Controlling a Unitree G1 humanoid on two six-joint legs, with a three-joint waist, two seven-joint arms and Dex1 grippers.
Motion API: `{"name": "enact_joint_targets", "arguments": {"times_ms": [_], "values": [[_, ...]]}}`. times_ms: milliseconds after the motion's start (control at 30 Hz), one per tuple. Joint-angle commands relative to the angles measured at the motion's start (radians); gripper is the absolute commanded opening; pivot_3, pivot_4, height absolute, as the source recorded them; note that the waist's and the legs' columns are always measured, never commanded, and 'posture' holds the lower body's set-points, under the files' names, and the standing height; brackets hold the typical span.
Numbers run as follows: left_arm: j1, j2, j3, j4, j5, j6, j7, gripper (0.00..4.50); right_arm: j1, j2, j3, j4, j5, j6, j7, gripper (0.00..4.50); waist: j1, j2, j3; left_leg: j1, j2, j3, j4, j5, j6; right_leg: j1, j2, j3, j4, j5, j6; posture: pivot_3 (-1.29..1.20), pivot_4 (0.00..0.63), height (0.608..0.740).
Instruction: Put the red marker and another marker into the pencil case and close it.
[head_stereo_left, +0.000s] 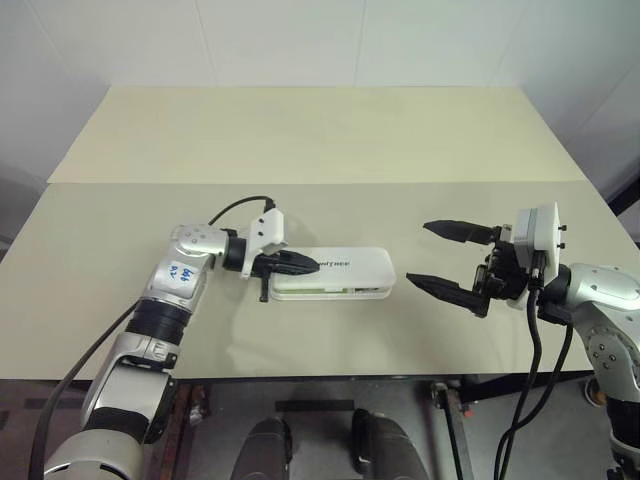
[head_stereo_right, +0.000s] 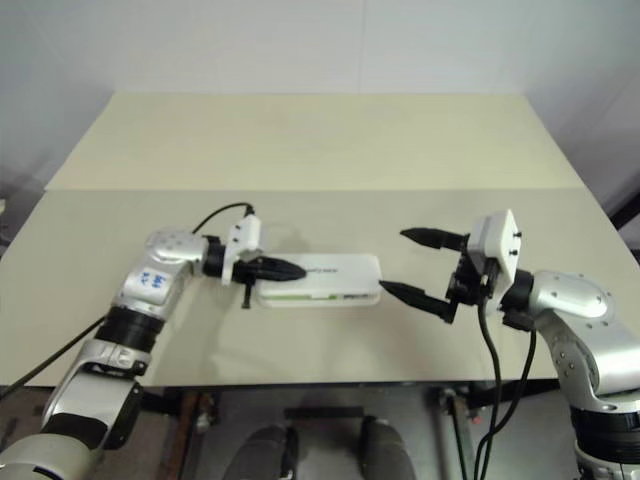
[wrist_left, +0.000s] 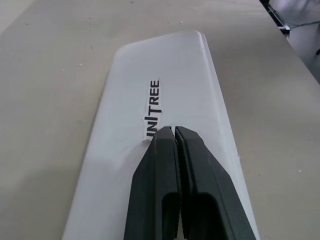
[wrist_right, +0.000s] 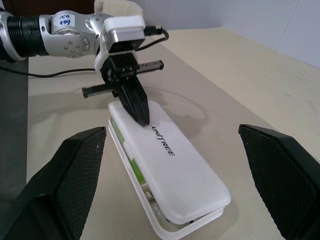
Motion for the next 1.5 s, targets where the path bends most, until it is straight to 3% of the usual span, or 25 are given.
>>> {"name": "enact_joint_targets", "arguments": {"times_ms": [33, 333, 533, 700, 933, 1067, 1167, 1500], "values": [[0.014, -0.016, -0.031, -0.008, 0.03, 0.03, 0.027, 0.03, 0.011, 0.004, -0.031, -0.051, 0.014, -0.016, -0.018, 4.5, 0.001, 0.0, 0.0, 0.0, 0.0, 0.0, 0.0, 0.0, 0.0, 0.0, 0.0, 0.0, 0.0, 0.0, 0.0, 0.0, 0.15, 0.74], [0.029, -0.055, -0.075, -0.012, 0.06, 0.074, 0.074, 0.03, 0.04, 0.014, -0.038, -0.079, 0.016, -0.019, -0.045, 4.5, 0.002, 0.0, -0.001, 0.001, 0.0, -0.001, 0.003, 0.0, 0.0, 0.002, 0.0, 0.0, 0.001, 0.0, 0.0, 0.0, 0.15, 0.74], [0.04, -0.09, 0.074, -0.077, -0.073, 0.13, 0.134, 0.03, 0.039, 0.016, -0.033, -0.065, 0.016, -0.028, -0.038, 4.5, 0.0, 0.0, -0.001, 0.001, 0.0, -0.001, 0.004, 0.0, 0.0, 0.002, 0.0, 0.0, 0.001, 0.0, 0.0, 0.0, 0.15, 0.74], [0.089, -0.031, 0.21, -0.147, -0.17, 0.153, 0.151, 0.03, 0.004, 0.023, -0.01, -0.025, 0.006, -0.04, -0.022, 4.5, -0.013, 0.0, -0.001, 0.001, 0.001, -0.001, 0.003, 0.0, 0.0, 0.0, 0.0, 0.0, 0.003, 0.0, -0.001, 0.0, 0.15, 0.74], [0.224, 0.115, 0.348, -0.202, -0.179, 0.102, 0.211, 0.03, -0.055, 0.04, 0.029, 0.043, -0.017, -0.056, -0.001, 4.5, -0.016, 0.0, -0.001, 0.001, 0.001, -0.001, 0.001, 0.0, 0.0, 0.0, 0.0, 0.0, 0.002, 0.0, -0.001, 0.0, 0.15, 0.74], [0.327, 0.136, 0.414, -0.295, -0.257, 0.133, 0.198, 0.03, -0.063, 0.039, 0.03, 0.072, -0.023, -0.065, 0.016, 4.5, -0.011, 0.0, -0.001, 0.001, 0.001, -0.001, 0.0, 0.0, 0.0, 0.0, -0.001, 0.0, 0.0, 0.0, -0.001, 0.0, 0.15, 0.74], [0.435, 0.172, 0.438, -0.397, -0.333, 0.205, 0.148, 0.63, -0.062, 0.041, 0.027, 0.084, -0.026, -0.067, 0.022, 4.5, -0.011, 0.0, -0.001, 0.0, 0.002, -0.001, -0.002, 0.0, 0.0, 0.0, -0.002, 0.0, 0.0, 0.0, -0.001, 0.0, 0.15, 0.74], [0.541, 0.168, 0.505, -0.539, -0.409, 0.216, 0.225, 4.02, -0.015, 0.066, 0.004, 0.146, -0.058, -0.156, 0.046, 4.5, -0.003, 0.0, -0.001, 0.001, 0.002, 0.0, -0.002, 0.0, 0.0, 0.0, -0.002, 0.0, 0.0, -0.001, -0.002, 0.0, 0.15, 0.74]]}}
